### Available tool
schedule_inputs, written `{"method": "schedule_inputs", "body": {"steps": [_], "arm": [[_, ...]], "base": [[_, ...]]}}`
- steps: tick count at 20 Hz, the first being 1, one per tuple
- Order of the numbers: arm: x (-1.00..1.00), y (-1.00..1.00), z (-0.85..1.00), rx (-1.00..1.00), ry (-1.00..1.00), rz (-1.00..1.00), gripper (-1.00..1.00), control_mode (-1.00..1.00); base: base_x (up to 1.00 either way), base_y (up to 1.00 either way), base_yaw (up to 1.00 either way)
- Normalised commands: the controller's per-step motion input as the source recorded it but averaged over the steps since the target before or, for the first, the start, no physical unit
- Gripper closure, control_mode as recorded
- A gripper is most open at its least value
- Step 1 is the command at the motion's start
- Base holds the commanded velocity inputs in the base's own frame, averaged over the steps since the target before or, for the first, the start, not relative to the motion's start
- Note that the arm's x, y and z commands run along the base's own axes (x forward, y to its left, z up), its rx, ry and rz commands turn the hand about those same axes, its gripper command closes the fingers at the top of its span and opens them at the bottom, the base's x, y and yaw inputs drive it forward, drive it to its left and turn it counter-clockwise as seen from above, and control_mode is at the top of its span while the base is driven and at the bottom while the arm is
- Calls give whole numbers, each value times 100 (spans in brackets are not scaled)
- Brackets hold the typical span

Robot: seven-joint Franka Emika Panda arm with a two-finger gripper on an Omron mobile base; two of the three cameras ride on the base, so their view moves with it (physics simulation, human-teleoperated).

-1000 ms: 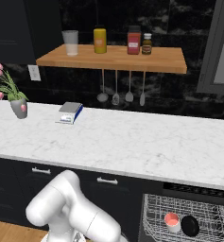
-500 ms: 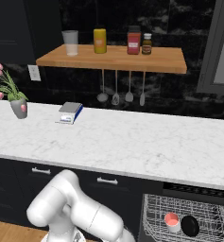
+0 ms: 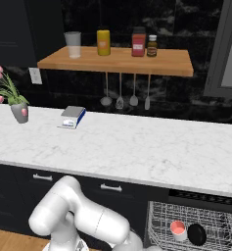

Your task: Pick up the cup and bowl from the counter, place them in the dishwasher, and close the dishwasher door.

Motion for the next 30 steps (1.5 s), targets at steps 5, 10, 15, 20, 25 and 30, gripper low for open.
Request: {"method": "schedule_inputs", "body": {"steps": [5,10,15,20,25,30], "arm": [[95,0,-34,4,-10,7,-100,-100],[100,2,-7,4,-19,7,-100,-100],[100,5,0,8,-27,6,-100,-100],[100,17,2,8,-31,6,-100,-100],[100,11,2,9,-32,6,-100,-100],[100,0,1,8,-28,7,-100,-100]], "base": [[0,0,0],[0,0,0],[0,0,0],[0,0,0],[0,0,0],[0,0,0]]}}
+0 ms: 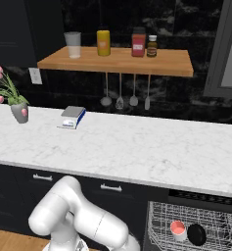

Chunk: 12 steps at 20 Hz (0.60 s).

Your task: Pick up the cup and bowl from the counter, place them in the dishwasher, and close the dishwasher door.

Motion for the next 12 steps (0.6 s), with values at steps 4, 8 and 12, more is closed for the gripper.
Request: {"method": "schedule_inputs", "body": {"steps": [4,8,12], "arm": [[100,0,0,5,-23,7,-100,-100],[100,0,0,1,-16,5,-100,-100],[100,0,4,0,-12,3,-100,-100]], "base": [[0,0,0],[0,0,0],[0,0,0]]}}
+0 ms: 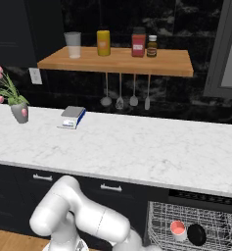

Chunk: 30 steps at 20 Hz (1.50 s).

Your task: Pick up the cup and bowl from the counter, place them in the dishwasher, and close the dishwasher door.

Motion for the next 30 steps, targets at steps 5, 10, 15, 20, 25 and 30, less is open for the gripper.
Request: {"method": "schedule_inputs", "body": {"steps": [5,10,15,20,25,30], "arm": [[100,0,23,2,-21,4,-100,-100],[100,0,30,2,-24,3,-100,-100],[100,0,35,1,-20,6,-100,-100],[100,0,35,3,-20,7,-100,-100],[100,0,25,4,-19,8,-100,-100],[100,0,14,5,-20,9,-100,-100]], "base": [[0,0,0],[0,0,0],[0,0,0],[0,0,0],[0,0,0],[0,0,0]]}}
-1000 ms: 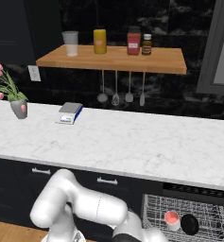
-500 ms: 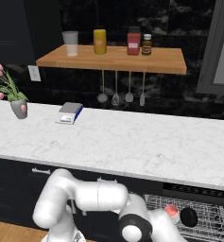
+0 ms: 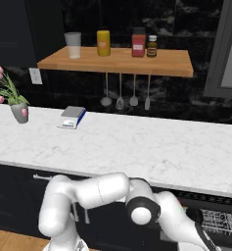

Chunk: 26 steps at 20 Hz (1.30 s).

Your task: Pick up the cup and bowl from the counter, place them in the dishwasher, and close the dishwasher door.

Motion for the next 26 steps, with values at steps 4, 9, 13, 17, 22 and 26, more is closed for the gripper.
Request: {"method": "schedule_inputs", "body": {"steps": [4,9,13,17,22,26], "arm": [[100,0,9,3,-22,7,-100,-100],[98,0,4,3,-23,6,-100,-100],[90,0,0,1,-19,6,-100,-100],[88,0,0,0,-13,5,-100,-100],[93,0,-1,0,-6,3,-100,-100],[91,0,0,0,-3,0,-100,-100]], "base": [[0,0,0],[0,0,0],[0,0,0],[0,0,0],[0,0,0],[0,0,0]]}}
